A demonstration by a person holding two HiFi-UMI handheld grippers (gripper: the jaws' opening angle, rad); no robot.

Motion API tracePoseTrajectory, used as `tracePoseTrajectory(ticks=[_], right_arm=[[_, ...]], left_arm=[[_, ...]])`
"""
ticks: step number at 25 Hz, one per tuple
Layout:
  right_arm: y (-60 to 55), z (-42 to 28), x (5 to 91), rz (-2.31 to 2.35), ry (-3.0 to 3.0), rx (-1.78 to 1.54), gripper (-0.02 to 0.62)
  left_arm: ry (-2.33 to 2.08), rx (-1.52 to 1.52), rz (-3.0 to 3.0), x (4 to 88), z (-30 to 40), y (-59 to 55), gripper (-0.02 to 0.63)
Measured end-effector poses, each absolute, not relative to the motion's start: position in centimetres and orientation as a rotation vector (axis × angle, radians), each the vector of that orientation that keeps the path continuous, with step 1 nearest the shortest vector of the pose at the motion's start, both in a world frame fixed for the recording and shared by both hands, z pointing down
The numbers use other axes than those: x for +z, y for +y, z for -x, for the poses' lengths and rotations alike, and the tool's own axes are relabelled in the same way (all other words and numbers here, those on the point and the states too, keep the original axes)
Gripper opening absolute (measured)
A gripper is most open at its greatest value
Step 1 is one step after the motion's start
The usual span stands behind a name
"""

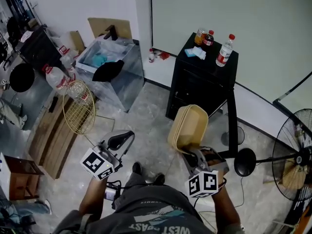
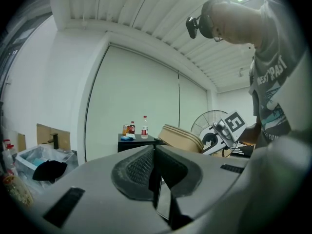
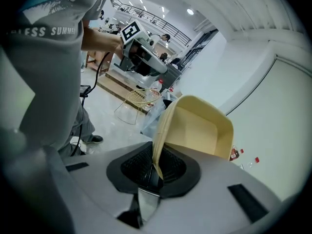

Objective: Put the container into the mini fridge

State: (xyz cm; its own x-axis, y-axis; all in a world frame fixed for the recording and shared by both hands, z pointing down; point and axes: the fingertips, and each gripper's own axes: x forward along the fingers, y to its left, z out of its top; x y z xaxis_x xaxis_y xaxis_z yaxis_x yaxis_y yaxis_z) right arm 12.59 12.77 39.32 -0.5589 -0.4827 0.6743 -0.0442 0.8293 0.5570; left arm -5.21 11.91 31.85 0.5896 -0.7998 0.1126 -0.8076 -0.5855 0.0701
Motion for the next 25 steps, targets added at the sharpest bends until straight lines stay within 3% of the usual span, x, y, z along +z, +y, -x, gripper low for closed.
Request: tracePoseTrajectory(ticks=[25], right_arm=[[7.4,-8.9,40.1,-0.618,-1.976,-0.417,0.057]], left_arm=[[-0.966,0.043,-2.866,31.9,7.2,-0.4,0.026]])
